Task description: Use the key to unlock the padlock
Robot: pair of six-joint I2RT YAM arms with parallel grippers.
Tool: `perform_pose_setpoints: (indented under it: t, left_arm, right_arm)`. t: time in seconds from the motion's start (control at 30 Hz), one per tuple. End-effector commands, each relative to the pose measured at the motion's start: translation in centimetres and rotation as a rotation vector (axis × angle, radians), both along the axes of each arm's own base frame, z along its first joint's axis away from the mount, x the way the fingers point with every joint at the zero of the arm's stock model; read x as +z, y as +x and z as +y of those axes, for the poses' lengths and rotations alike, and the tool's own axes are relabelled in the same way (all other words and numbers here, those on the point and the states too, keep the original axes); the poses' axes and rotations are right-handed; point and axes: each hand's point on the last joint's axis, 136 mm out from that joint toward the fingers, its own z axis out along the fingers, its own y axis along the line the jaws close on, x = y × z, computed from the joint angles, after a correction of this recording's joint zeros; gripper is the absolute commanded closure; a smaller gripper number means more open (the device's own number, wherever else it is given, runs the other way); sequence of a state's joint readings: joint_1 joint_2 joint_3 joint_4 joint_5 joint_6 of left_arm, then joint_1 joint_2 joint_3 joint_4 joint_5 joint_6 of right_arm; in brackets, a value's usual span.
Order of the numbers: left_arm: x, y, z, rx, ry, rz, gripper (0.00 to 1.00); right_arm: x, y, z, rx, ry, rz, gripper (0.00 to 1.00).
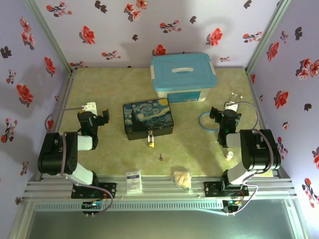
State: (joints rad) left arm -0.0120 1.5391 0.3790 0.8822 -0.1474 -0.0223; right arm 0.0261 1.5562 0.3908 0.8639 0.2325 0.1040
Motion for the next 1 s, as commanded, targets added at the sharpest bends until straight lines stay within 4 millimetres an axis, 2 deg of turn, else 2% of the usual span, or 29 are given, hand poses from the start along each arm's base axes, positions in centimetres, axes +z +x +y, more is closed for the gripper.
perform_pose_setpoints:
  t: [0.0, 0.97]
  left_arm:
    - [0.46, 0.51, -0.02, -0.013, 0.003, -0.012, 0.00]
    - [0.46, 0.45, 0.13, -0.005, -0.002, -0.014, 0.00]
  right_arm:
    - [0.32, -0.05, -0.11, -0.010, -0.015, -0.019, 0.01]
    - [0.38, 0.06, -0.14, -0.006, -0.008, -0.021, 0.01]
